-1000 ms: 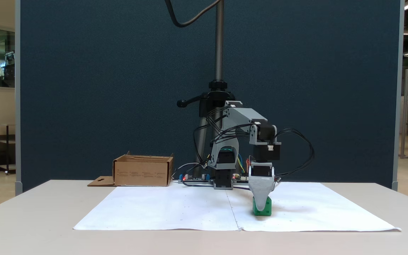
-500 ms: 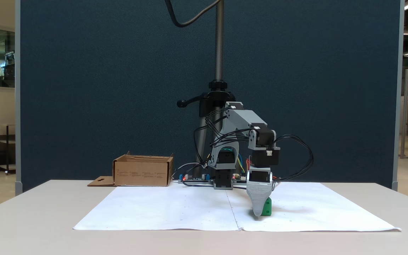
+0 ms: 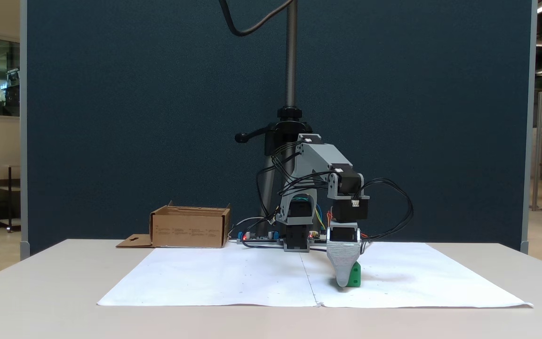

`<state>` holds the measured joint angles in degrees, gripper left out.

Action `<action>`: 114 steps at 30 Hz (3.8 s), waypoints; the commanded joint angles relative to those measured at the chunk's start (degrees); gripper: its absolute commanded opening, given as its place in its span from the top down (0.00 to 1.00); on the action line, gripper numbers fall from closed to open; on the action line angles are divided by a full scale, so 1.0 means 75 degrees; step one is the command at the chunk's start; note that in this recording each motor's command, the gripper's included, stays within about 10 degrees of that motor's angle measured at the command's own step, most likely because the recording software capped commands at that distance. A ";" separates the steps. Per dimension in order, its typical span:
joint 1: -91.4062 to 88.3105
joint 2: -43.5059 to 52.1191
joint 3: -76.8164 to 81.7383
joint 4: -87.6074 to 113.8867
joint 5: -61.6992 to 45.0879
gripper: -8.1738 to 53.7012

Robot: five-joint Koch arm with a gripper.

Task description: Grasp a green dice and put it in the bin.

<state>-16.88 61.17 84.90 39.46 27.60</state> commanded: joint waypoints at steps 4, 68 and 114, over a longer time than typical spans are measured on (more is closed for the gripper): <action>-0.0059 0.0059 0.0059 -0.0410 0.0527 0.22; 0.3469 0.4629 -0.0961 0.2215 -0.2039 0.68; 1.5820 0.1359 -0.4195 0.3703 -0.7770 0.68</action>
<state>100.55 69.79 55.99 63.81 -24.79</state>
